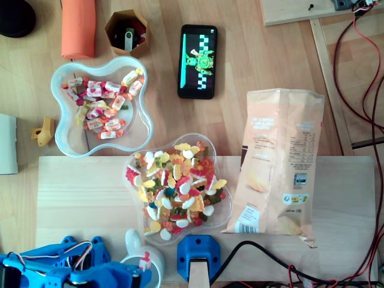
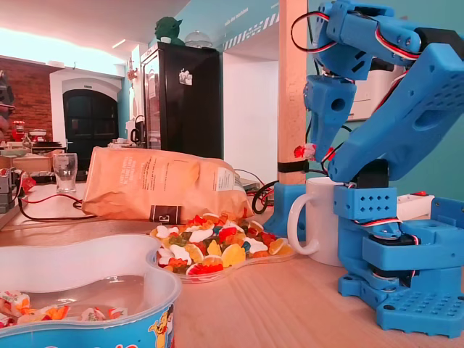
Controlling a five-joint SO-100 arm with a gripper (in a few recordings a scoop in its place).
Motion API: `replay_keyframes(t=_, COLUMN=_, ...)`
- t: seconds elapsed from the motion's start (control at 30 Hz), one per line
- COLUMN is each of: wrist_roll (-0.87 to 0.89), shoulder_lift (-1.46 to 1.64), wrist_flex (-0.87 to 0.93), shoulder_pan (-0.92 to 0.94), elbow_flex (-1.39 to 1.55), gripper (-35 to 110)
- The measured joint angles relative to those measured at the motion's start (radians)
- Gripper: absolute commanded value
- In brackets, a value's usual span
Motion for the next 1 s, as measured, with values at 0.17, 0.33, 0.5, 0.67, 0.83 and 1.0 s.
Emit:
replay_keyframes(t=0.17, wrist_roll=0.002, shoulder_lift=0.0, wrist_flex=0.021, shoulder_pan=0.087, elbow_flex=-0.005, gripper=-4)
replay_keyframes(t=0.33, wrist_roll=0.0, shoulder_lift=0.0, wrist_flex=0.061, shoulder_pan=0.112, elbow_flex=-0.034, gripper=-4)
replay_keyframes(t=0.5, wrist_roll=0.0, shoulder_lift=0.0, wrist_flex=0.064, shoulder_pan=0.112, elbow_flex=-0.037, gripper=-3)
replay_keyframes(t=0.67, wrist_roll=0.018, shoulder_lift=0.0, wrist_flex=0.072, shoulder_pan=0.13, elbow_flex=-0.04, gripper=-2)
replay_keyframes(t=0.83, wrist_roll=0.015, shoulder_lift=-0.014, wrist_flex=0.081, shoulder_pan=0.133, elbow_flex=-0.055, gripper=5)
replay_keyframes(t=1.0, wrist_roll=0.049, shoulder_lift=-0.015, wrist_flex=0.081, shoulder_pan=0.133, elbow_flex=-0.055, gripper=8)
